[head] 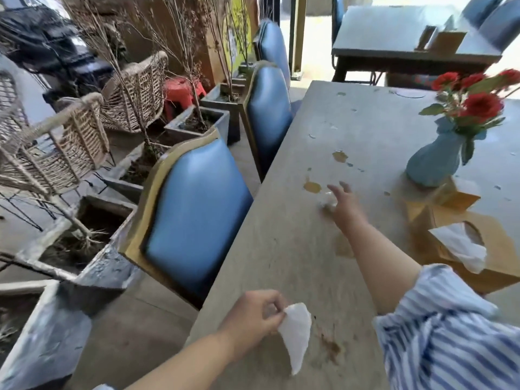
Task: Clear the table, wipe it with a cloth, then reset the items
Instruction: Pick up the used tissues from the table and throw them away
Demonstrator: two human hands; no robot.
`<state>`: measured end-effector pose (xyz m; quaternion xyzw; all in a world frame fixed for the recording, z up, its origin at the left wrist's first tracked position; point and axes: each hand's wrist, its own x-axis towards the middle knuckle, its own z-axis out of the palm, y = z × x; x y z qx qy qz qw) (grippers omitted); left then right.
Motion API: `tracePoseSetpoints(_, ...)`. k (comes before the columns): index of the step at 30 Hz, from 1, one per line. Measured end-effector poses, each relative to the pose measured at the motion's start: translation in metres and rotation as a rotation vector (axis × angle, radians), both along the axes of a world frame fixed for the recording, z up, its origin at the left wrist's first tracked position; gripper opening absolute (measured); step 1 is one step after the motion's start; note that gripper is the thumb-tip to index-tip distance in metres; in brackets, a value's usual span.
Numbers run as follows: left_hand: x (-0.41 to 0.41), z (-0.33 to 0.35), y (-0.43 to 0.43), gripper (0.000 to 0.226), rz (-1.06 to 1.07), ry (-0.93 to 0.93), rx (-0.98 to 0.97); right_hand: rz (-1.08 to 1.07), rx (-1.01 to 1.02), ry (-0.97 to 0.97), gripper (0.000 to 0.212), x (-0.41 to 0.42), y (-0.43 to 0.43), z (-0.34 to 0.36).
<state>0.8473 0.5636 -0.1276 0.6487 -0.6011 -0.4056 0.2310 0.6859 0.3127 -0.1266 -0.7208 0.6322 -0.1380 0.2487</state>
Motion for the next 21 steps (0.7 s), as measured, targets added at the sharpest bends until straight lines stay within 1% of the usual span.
tracePoseSetpoints(2, 0.011, 0.005, -0.011, 0.023, 0.031, 0.003, -0.013, 0.015, 0.059, 0.098, 0.048, 0.006, -0.009, -0.004)
tracePoseSetpoints(5, 0.022, 0.009, -0.023, 0.009, 0.088, 0.079, -0.021, 0.056, 0.052, 0.157, 0.034, 0.009, -0.008, -0.010)
tracePoseSetpoints(6, 0.024, 0.009, -0.026, 0.015, 0.097, 0.104, -0.012, 0.063, 0.050, 0.151, 0.030, 0.008, -0.005, -0.014)
tracePoseSetpoints(8, 0.025, 0.009, -0.029, 0.026, 0.113, 0.143, -0.008, -0.005, 0.044, 0.103, 0.025, 0.004, 0.007, -0.017)
tracePoseSetpoints(10, 0.023, 0.011, -0.029, 0.027, 0.142, 0.194, -0.011, -0.050, -0.007, 0.017, 0.022, 0.000, 0.021, -0.017)
tracePoseSetpoints(12, 0.015, 0.018, -0.026, 0.024, 0.143, 0.241, -0.006, -0.083, -0.069, -0.091, 0.018, -0.010, 0.045, -0.019)
tracePoseSetpoints(14, 0.005, 0.025, -0.021, 0.018, 0.110, 0.252, -0.020, -0.136, -0.143, -0.233, 0.013, -0.025, 0.079, -0.017)
tracePoseSetpoints(16, -0.009, 0.034, -0.015, 0.013, 0.065, 0.244, -0.046, -0.145, -0.171, -0.334, 0.009, -0.046, 0.122, -0.012)
tracePoseSetpoints(18, -0.027, 0.042, -0.009, 0.012, 0.036, 0.262, -0.065, -0.159, -0.180, -0.408, 0.012, -0.075, 0.167, -0.007)
tracePoseSetpoints(21, -0.067, 0.048, 0.003, 0.013, -0.010, 0.289, -0.071, -0.235, -0.172, -0.516, 0.029, -0.133, 0.229, -0.004)
